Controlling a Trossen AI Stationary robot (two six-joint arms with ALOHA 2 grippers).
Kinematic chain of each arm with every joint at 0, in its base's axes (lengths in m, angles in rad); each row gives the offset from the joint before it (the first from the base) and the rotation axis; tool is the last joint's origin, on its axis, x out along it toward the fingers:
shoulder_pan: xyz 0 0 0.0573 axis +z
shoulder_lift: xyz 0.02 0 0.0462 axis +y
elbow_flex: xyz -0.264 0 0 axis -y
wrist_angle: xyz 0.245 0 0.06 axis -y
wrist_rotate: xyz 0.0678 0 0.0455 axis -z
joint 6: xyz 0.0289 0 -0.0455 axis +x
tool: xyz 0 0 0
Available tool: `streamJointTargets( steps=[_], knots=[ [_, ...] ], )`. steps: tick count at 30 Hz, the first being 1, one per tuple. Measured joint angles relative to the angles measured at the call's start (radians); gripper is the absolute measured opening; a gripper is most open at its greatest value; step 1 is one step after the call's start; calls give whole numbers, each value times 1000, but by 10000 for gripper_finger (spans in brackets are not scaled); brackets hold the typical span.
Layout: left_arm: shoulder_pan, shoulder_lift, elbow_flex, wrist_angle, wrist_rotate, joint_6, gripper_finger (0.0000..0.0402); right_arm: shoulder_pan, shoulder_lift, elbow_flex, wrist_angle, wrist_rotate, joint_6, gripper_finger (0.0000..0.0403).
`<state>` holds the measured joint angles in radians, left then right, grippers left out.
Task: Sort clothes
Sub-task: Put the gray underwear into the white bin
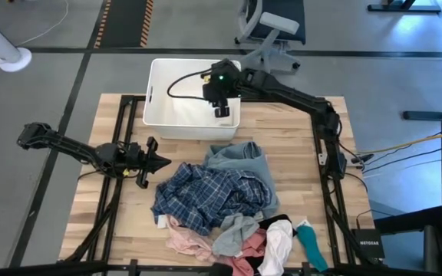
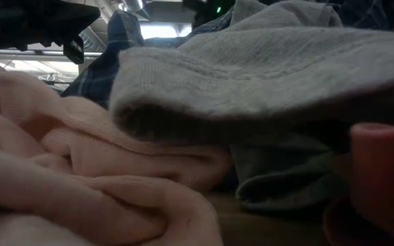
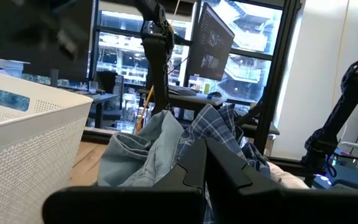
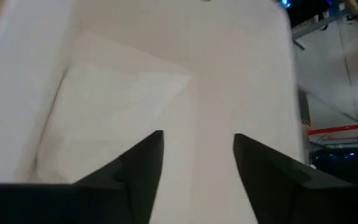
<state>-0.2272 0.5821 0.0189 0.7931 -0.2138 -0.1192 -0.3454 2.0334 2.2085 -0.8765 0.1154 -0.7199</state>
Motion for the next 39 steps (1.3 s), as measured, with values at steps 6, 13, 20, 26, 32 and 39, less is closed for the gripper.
streamJointTargets(
  steps=[6, 13, 20, 26, 32, 39],
  knots=[
    [0, 0, 0, 0, 0, -3, 0, 73, -39, 133, -206, 7, -26, 240],
    [0, 0, 0, -11, 0, -4, 0, 290, -140, 97, -375, -86, -43, 239],
    [0, 0, 0, -14, 0, -4, 0, 590, -151, 96, -465, -23, 59, 238],
    [0, 0, 0, -16, 0, -37, 0, 809, -146, -8, -457, 106, 181, 238],
    [0, 0, 0, -18, 0, -56, 0, 946, -145, -228, -341, 188, 311, 238],
    [0, 0, 0, -12, 0, -56, 0, 1021, -145, -502, -67, 180, 321, 238]
  ],
)
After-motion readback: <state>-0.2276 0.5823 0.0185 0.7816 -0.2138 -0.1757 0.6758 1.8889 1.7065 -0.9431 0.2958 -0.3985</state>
